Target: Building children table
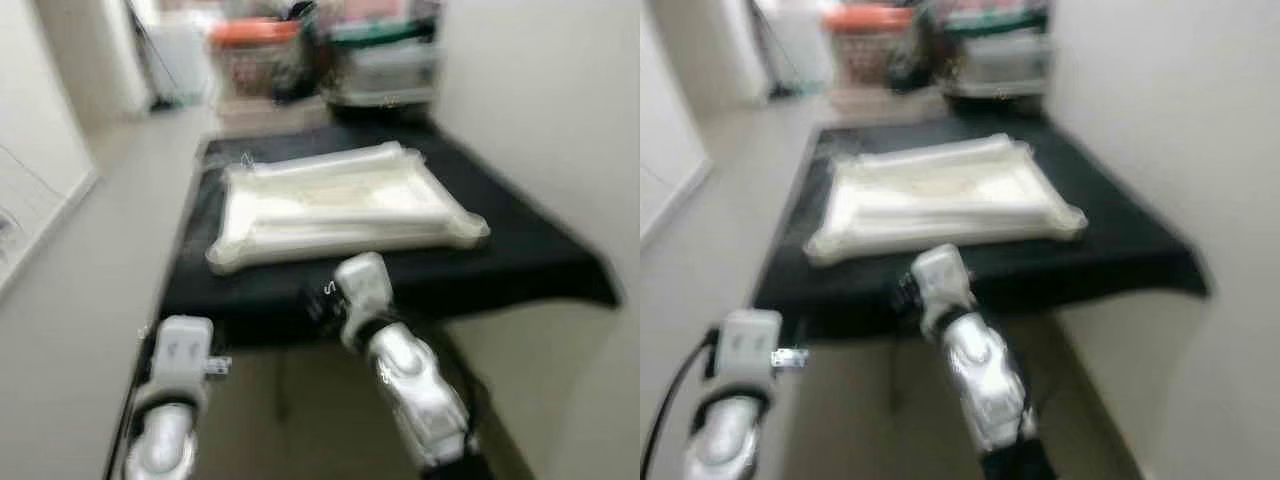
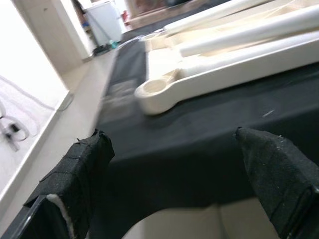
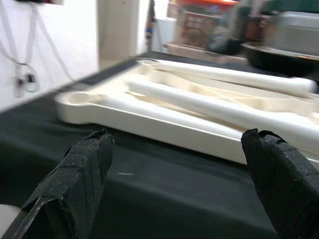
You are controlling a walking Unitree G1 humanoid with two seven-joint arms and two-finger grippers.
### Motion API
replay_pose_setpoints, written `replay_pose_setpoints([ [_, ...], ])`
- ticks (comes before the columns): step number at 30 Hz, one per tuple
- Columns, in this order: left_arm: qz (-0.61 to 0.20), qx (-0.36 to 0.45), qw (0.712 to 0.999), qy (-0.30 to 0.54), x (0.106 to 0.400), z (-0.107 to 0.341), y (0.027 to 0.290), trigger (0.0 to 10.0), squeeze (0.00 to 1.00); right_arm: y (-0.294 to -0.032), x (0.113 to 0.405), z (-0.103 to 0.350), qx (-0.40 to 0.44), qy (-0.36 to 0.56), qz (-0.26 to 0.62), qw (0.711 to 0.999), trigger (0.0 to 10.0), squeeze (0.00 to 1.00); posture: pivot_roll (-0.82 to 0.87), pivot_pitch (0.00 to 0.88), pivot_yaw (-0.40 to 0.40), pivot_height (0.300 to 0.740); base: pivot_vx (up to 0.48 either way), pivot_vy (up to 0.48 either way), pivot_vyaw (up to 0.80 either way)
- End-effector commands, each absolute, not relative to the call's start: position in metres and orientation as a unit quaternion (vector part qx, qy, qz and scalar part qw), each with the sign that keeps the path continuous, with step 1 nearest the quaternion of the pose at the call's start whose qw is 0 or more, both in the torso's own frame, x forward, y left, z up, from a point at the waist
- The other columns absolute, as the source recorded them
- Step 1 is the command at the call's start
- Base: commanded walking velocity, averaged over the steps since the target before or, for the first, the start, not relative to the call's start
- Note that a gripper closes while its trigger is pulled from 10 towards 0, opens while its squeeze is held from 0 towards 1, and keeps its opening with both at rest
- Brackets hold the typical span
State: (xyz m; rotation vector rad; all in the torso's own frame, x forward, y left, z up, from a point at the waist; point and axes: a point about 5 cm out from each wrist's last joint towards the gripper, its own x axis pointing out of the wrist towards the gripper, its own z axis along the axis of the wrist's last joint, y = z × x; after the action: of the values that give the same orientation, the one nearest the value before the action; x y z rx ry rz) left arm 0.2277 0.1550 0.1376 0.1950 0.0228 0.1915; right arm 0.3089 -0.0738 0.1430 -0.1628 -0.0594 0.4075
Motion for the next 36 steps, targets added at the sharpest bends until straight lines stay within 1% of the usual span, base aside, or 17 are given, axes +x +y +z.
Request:
replay_pose_setpoints([
  [1, 0.096, 0.094, 0.991, 0.018, 0.227, 0.136, 0.154, 10.0, 0.0, -0.077, 0.31, 0.142, -0.087, -0.03, 0.196, 0.976, 10.0, 0.0, -0.04, 0.0, 0.014, 0.74, 0.0, 0.0, 0.0],
  [4, 0.096, 0.096, 0.991, 0.016, 0.227, 0.136, 0.155, 10.0, 0.0, -0.077, 0.31, 0.143, -0.088, -0.032, 0.197, 0.976, 10.0, 0.0, -0.04, 0.0, 0.014, 0.74, 0.0, 0.0, 0.0],
  [6, 0.095, 0.096, 0.991, 0.016, 0.227, 0.135, 0.154, 10.0, 0.0, -0.078, 0.311, 0.143, -0.088, -0.032, 0.196, 0.976, 10.0, 0.0, -0.04, 0.0, 0.016, 0.74, 0.3, 0.0, 0.0],
  [16, 0.118, 0.06, 0.991, 0.013, 0.23, 0.139, 0.16, 10.0, 0.0, -0.085, 0.334, 0.166, -0.09, -0.061, 0.181, 0.977, 10.0, 0.0, -0.04, 0.0, 0.01, 0.74, 0.034, 0.0, 0.0],
  [18, 0.114, 0.049, 0.992, 0.012, 0.231, 0.141, 0.159, 10.0, 0.0, -0.089, 0.341, 0.173, -0.094, -0.068, 0.179, 0.977, 10.0, 0.0, -0.04, 0.0, 0.01, 0.74, 0.0, 0.0, 0.0],
  [20, 0.114, 0.05, 0.992, 0.01, 0.231, 0.142, 0.158, 10.0, 0.0, -0.09, 0.342, 0.175, -0.091, -0.072, 0.184, 0.976, 10.0, 0.0, -0.04, 0.0, 0.01, 0.74, 0.0, 0.0, 0.0],
  [24, 0.12, 0.05, 0.992, 0.007, 0.231, 0.143, 0.158, 10.0, 0.0, -0.087, 0.339, 0.172, -0.077, -0.07, 0.196, 0.975, 10.0, 0.0, -0.04, 0.0, 0.01, 0.74, 0.0, 0.0, 0.0],
  [26, 0.122, 0.051, 0.991, 0.001, 0.231, 0.145, 0.16, 10.0, 0.0, -0.077, 0.327, 0.16, -0.084, -0.06, 0.212, 0.972, 10.0, 0.0, -0.04, 0.0, 0.01, 0.74, 0.0, 0.0, -0.34],
  [28, 0.122, 0.053, 0.991, -0.001, 0.231, 0.146, 0.161, 10.0, 0.0, -0.074, 0.324, 0.159, -0.084, -0.062, 0.216, 0.971, 10.0, 0.0, -0.04, 0.0, 0.01, 0.74, 0.0, 0.0, 0.0],
  [32, 0.115, 0.065, 0.991, -0.002, 0.23, 0.146, 0.158, 10.0, 0.0, -0.066, 0.316, 0.153, -0.07, -0.056, 0.225, 0.97, 10.0, 0.0, -0.03, 0.0, 0.012, 0.74, 0.369, 0.0, 0.0],
  [36, 0.101, 0.06, 0.993, 0.001, 0.23, 0.144, 0.155, 10.0, 0.0, -0.064, 0.316, 0.153, -0.069, -0.057, 0.228, 0.969, 10.0, 0.0, -0.03, 0.0, 0.012, 0.74, 0.418, 0.0, 0.0],
])
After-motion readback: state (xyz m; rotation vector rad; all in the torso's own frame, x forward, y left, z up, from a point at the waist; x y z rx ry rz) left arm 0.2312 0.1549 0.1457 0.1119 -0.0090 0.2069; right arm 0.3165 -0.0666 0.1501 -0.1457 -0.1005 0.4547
